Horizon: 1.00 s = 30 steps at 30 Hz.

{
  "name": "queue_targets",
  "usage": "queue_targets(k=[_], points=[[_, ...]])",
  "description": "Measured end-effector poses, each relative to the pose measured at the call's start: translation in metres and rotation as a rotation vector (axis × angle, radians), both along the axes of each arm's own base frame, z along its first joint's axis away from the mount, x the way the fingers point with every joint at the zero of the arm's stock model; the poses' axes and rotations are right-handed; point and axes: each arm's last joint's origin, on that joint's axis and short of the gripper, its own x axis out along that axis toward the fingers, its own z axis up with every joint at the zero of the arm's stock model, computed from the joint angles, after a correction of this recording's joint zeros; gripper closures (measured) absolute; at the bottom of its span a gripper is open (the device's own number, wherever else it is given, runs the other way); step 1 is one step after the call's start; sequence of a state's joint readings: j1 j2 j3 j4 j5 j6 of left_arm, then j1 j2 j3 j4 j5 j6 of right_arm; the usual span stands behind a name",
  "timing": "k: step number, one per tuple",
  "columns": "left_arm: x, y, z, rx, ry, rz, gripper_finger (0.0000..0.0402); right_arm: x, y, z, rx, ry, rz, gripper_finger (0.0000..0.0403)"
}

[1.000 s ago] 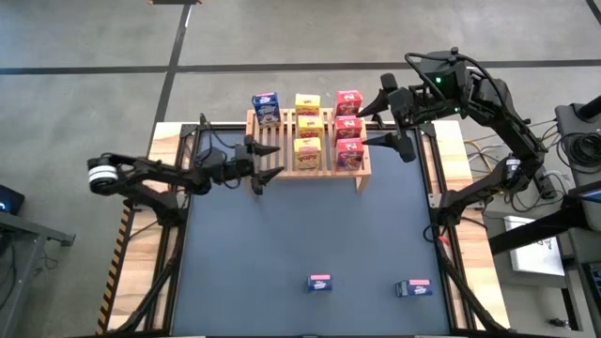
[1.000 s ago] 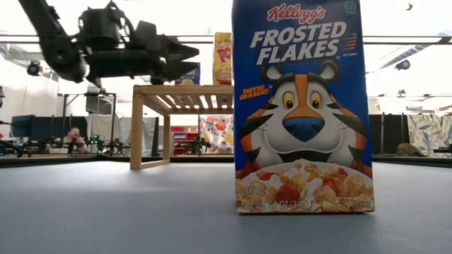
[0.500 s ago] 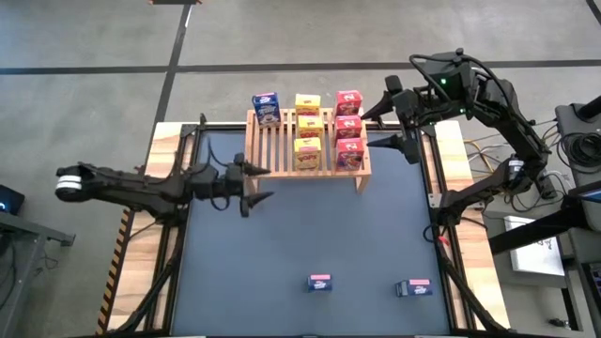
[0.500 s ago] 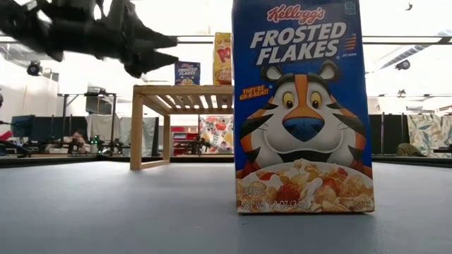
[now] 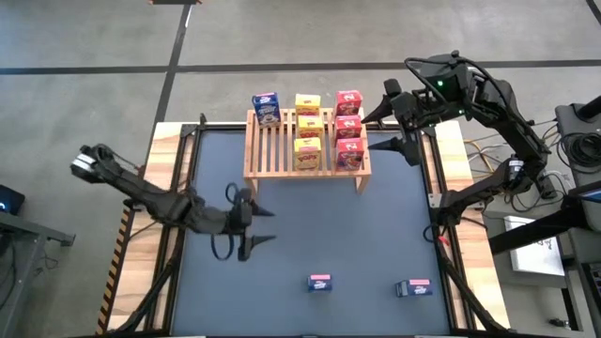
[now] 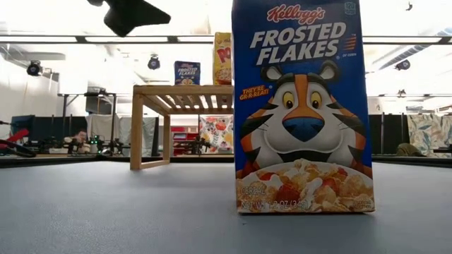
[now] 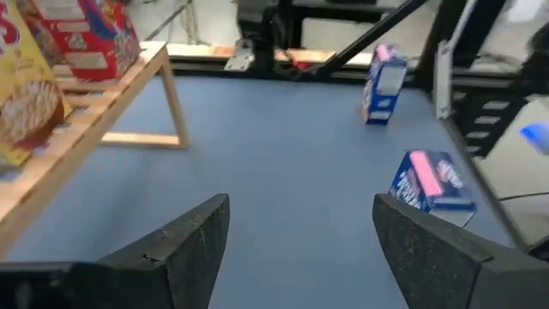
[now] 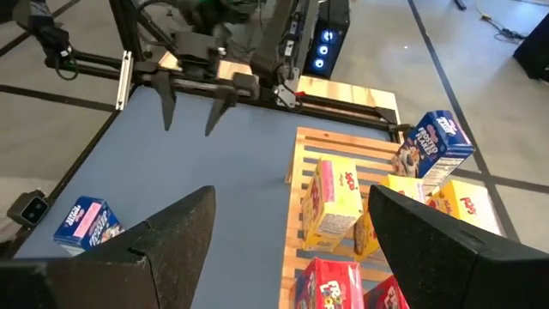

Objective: Stack cereal on shelf
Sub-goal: Put the left blue cereal box on the shelf aligned with the other blue cereal box

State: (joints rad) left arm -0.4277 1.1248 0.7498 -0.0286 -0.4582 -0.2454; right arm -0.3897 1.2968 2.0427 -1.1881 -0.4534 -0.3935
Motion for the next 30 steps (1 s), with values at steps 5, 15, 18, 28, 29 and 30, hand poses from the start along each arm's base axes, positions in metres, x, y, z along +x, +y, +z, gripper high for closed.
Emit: queue_targets(k=[5, 15, 18, 28, 29, 30], points=[[-0.001, -0.025, -0.012, 0.017, 0.02, 0.065, 0.0132, 0.002, 0.0, -0.004, 0.008, 0.015, 0.003, 0.011], [0.011, -0.05, -0.035, -0.053, 0.05, 0.088, 0.0132, 0.001, 0.014, -0.001, 0.098, -0.013, 0.143, 0.011], [0.021, -0.057, -0.031, -0.05, 0.046, 0.083, 0.0132, 0.002, 0.016, -0.001, 0.084, -0.005, 0.122, 0.011], [0.059, -0.087, -0.012, -0.002, 0.191, -0.008, 0.0132, 0.001, 0.019, -0.001, 0.118, 0.004, 0.117, 0.011], [0.063, -0.09, -0.011, 0.006, 0.21, -0.003, 0.0132, 0.001, 0.019, -0.001, 0.116, 0.007, 0.118, 0.011], [0.067, -0.093, -0.009, 0.01, 0.221, -0.001, 0.0132, 0.001, 0.019, -0.002, 0.116, 0.009, 0.118, 0.011]])
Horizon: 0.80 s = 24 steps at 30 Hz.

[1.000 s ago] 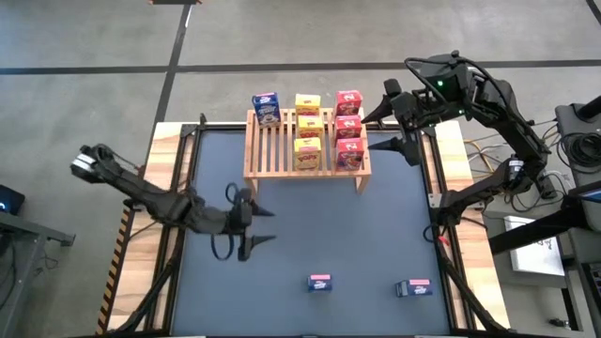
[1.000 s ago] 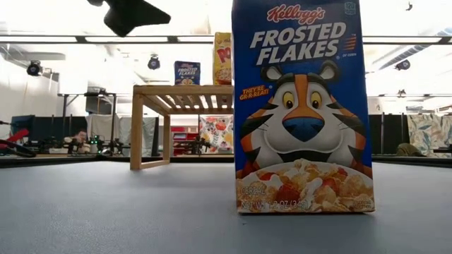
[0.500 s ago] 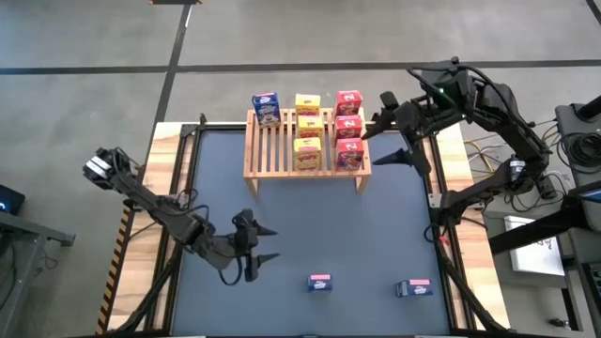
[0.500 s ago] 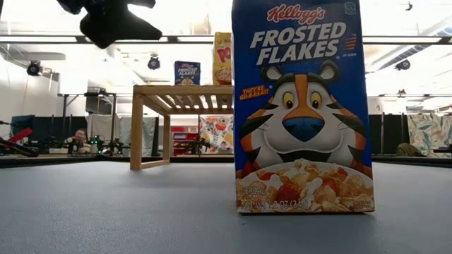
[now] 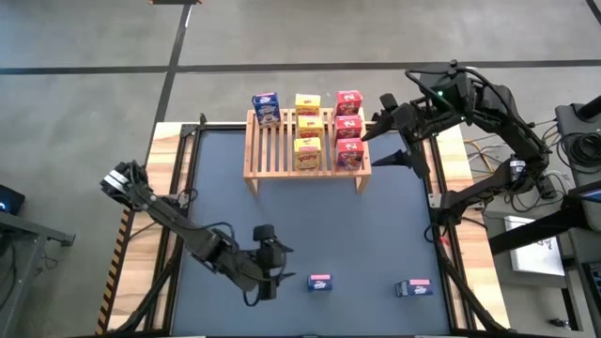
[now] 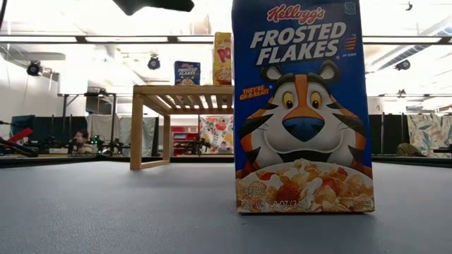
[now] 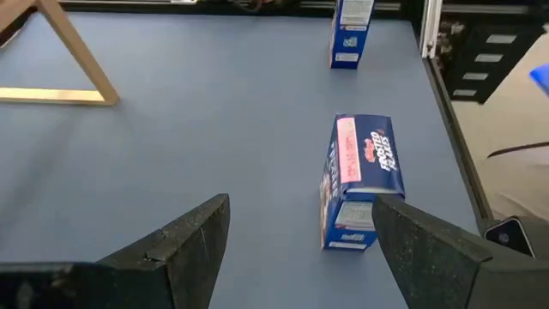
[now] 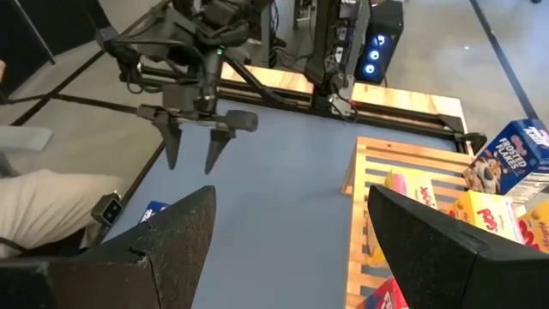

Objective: Stack cereal on shelf
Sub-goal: Put the left blue cereal box on the shelf aligned with the other blue cereal box

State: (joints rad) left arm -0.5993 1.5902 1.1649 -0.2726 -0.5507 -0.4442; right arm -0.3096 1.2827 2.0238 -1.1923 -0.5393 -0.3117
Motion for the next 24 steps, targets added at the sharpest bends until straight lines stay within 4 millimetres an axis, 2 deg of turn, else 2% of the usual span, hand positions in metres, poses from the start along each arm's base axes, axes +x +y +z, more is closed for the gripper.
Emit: queue_targets(k=[7, 12, 18, 24], points=[[0.024, -0.017, -0.006, 0.028, 0.061, -0.011, 0.0132, 0.001, 0.0, -0.001, -0.003, 0.004, 0.002, 0.011], [0.034, -0.025, -0.002, -0.011, -0.033, -0.032, 0.0132, 0.001, 0.0, -0.001, -0.008, 0.002, 0.005, 0.011], [0.03, -0.022, -0.011, -0.048, -0.043, -0.02, 0.0132, 0.001, 0.0, -0.001, 0.0, 0.006, 0.001, 0.011], [0.028, -0.021, -0.008, -0.146, -0.092, -0.023, 0.0132, 0.001, 0.0, -0.001, 0.007, 0.008, -0.002, 0.011]])
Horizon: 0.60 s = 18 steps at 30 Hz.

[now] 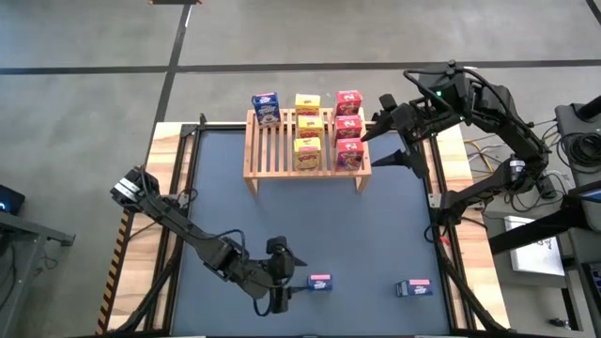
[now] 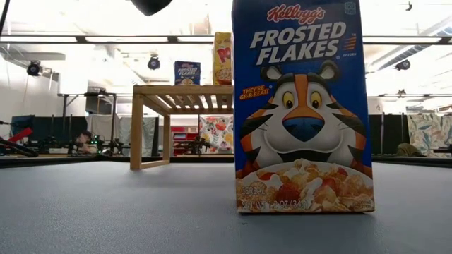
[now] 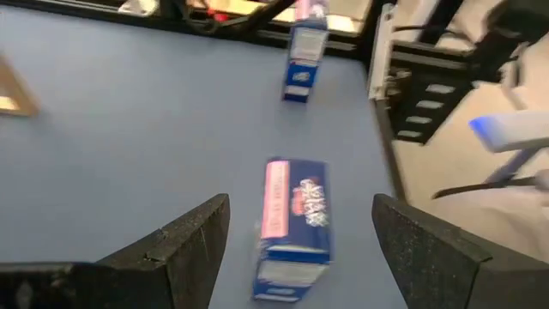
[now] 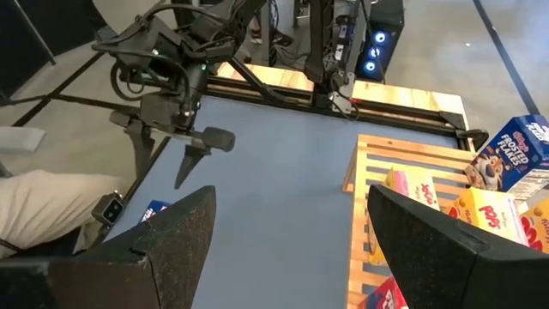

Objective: Stack cereal on shelf
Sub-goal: Put the left blue cereal box on the shelf aligned with the other blue cereal box

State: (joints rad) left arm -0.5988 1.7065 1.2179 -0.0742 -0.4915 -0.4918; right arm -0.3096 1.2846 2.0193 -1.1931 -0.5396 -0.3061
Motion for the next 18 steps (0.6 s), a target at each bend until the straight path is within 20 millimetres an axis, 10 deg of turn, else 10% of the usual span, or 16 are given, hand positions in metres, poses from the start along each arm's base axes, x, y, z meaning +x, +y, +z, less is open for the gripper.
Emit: queue_targets(k=[10, 18], points=[[0.009, -0.002, 0.025, -0.005, -0.051, -0.034, 0.0069, 0.0, 0.0, 0.0, 0.032, 0.012, -0.016, 0.011], [0.021, 0.011, 0.004, -0.059, 0.067, -0.013, 0.0013, -0.001, 0.0, 0.0, 0.028, 0.015, -0.013, 0.011]])
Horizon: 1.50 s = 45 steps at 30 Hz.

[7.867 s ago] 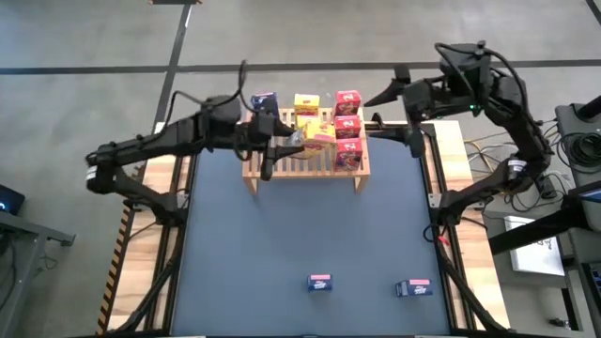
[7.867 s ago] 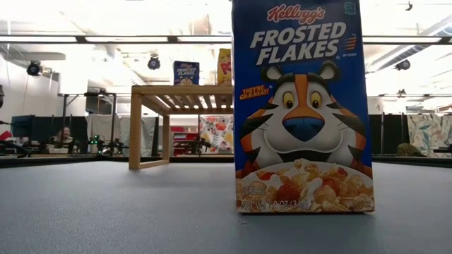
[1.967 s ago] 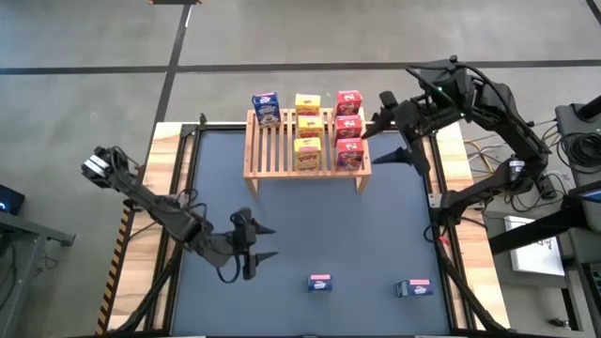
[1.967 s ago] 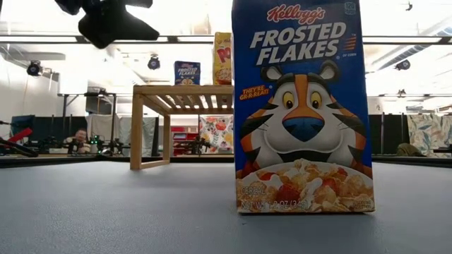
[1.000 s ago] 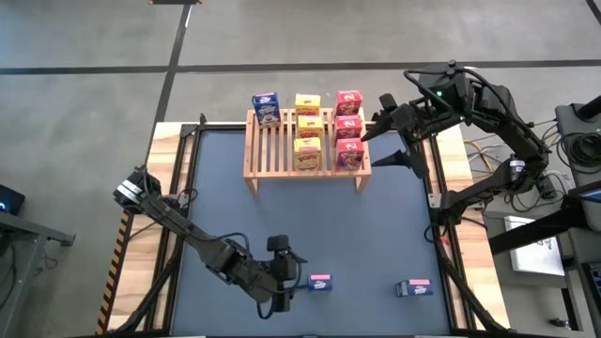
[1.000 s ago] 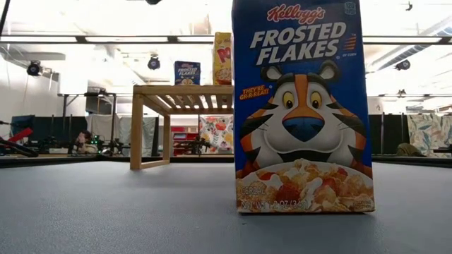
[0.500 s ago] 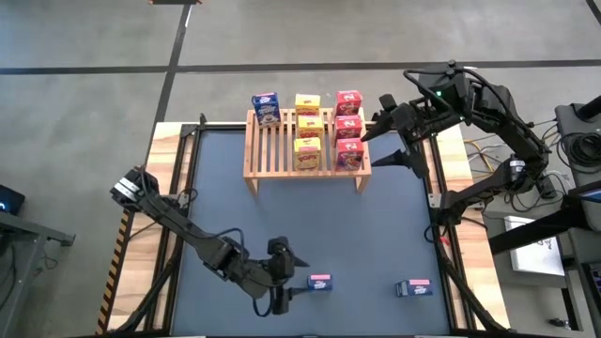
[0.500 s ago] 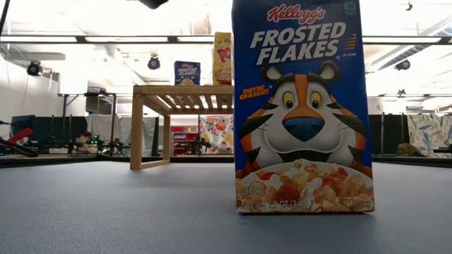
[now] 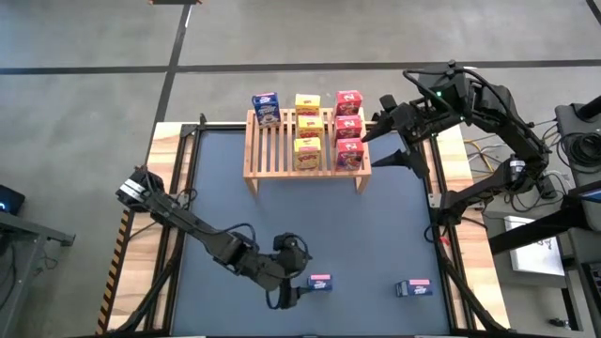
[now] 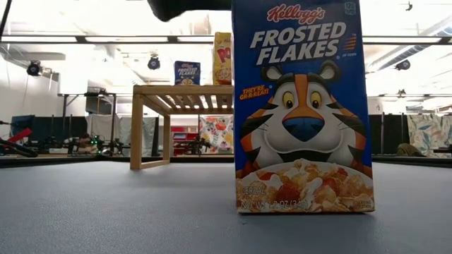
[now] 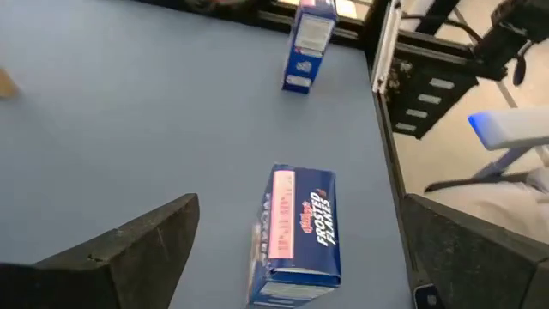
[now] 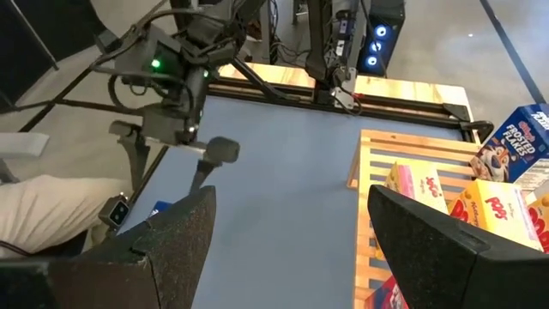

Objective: Stack cereal on shelf
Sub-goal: Put the left blue cereal box on the shelf aligned with the other blue cereal box

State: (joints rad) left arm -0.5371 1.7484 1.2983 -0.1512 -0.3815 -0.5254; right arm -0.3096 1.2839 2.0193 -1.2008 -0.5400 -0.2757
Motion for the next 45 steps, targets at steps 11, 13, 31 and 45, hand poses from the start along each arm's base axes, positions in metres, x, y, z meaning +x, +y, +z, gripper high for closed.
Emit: queue_targets(k=[11, 13, 31, 45], points=[[0.031, -0.019, -0.026, 0.118, 0.107, -0.058, 0.001, 0.0, 0.0, -0.001, -0.009, 0.0, 0.005, 0.011], [0.037, -0.023, -0.029, 0.138, 0.15, -0.069, 0.001, 0.0, 0.0, -0.001, -0.009, 0.001, 0.005, 0.011], [0.021, -0.024, -0.114, 0.0, 0.059, -0.001, 0.0036, 0.003, -0.001, -0.003, -0.004, 0.009, 0.002, 0.011], [-0.003, -0.008, -0.147, -0.054, -0.144, 0.078, 0.0109, 0.005, -0.003, -0.007, -0.024, 0.022, -0.032, 0.011]])
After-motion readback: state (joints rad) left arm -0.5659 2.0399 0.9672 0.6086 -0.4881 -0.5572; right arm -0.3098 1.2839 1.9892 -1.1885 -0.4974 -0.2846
